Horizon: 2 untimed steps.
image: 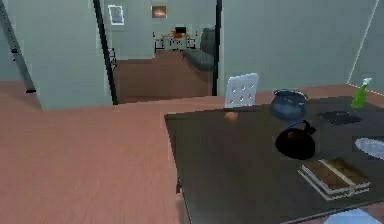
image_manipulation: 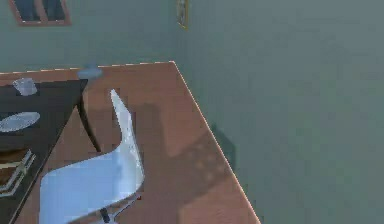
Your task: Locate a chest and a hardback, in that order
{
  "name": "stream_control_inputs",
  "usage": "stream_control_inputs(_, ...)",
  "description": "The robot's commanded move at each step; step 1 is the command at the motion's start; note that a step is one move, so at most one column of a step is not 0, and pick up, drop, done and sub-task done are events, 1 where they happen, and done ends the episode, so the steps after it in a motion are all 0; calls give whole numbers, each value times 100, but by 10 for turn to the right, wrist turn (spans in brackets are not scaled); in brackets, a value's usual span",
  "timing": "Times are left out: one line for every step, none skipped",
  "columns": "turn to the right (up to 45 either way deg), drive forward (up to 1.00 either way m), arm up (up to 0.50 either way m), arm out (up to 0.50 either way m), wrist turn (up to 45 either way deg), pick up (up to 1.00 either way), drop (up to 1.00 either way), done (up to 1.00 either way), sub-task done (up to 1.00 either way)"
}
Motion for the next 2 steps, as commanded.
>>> stream_control_inputs(390,0,0,0,0,0,0,0,0)
stream_control_inputs(0,0,0,0,0,0,0,100,0)
